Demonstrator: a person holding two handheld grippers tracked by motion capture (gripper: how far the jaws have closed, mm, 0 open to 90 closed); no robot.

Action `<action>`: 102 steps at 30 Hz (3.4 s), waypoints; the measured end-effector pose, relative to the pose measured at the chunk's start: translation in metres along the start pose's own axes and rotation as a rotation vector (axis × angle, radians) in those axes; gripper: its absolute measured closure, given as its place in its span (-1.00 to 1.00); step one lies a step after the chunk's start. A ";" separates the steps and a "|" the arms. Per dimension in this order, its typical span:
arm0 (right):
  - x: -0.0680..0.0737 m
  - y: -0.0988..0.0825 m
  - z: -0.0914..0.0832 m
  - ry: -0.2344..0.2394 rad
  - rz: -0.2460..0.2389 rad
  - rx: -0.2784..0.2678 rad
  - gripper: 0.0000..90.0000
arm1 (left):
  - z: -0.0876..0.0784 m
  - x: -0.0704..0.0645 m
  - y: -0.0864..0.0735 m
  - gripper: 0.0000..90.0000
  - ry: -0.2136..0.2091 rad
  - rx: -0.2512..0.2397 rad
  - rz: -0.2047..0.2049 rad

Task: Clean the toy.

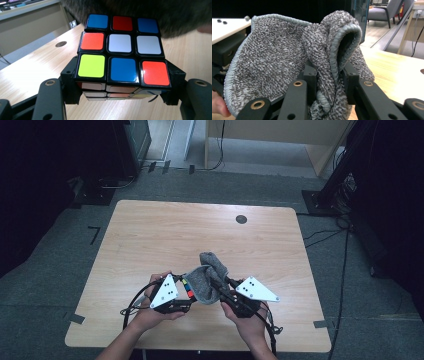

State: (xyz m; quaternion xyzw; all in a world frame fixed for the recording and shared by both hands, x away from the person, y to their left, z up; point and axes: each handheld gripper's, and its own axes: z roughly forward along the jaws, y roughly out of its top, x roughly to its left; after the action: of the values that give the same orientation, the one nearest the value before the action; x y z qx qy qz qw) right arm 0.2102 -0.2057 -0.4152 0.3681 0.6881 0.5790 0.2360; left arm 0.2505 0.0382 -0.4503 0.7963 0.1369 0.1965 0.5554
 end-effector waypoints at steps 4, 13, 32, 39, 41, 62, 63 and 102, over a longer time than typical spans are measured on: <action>-0.004 -0.013 0.007 -0.013 0.060 0.023 0.60 | -0.008 0.001 0.004 -0.25 -0.022 -0.048 -0.011; -0.015 -0.021 0.014 -0.038 0.072 0.100 0.59 | -0.013 0.012 0.003 -0.25 -0.013 -0.083 -0.074; -0.013 -0.020 0.011 -0.010 0.090 0.047 0.59 | -0.015 0.009 0.006 -0.25 -0.030 -0.114 -0.057; -0.006 -0.002 -0.003 0.005 0.067 -0.056 0.59 | -0.003 0.007 -0.002 -0.25 0.013 -0.004 -0.010; 0.001 0.001 -0.005 0.025 0.037 -0.067 0.59 | -0.002 0.003 0.000 -0.25 0.000 -0.017 -0.011; 0.013 -0.007 0.002 -0.035 -0.055 -0.039 0.57 | -0.006 0.006 0.004 -0.25 0.012 -0.021 -0.032; 0.011 -0.010 0.004 -0.038 -0.035 -0.030 0.58 | -0.008 0.007 0.004 -0.25 0.005 -0.036 -0.043; 0.026 -0.017 0.013 -0.298 -0.436 0.077 0.57 | 0.012 -0.012 0.001 -0.25 0.117 0.147 0.129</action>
State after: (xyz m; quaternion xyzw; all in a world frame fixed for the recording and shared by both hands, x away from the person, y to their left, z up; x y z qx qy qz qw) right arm 0.1997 -0.1781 -0.4313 0.3012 0.7304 0.4274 0.4395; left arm 0.2455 0.0231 -0.4549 0.8293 0.1314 0.2676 0.4726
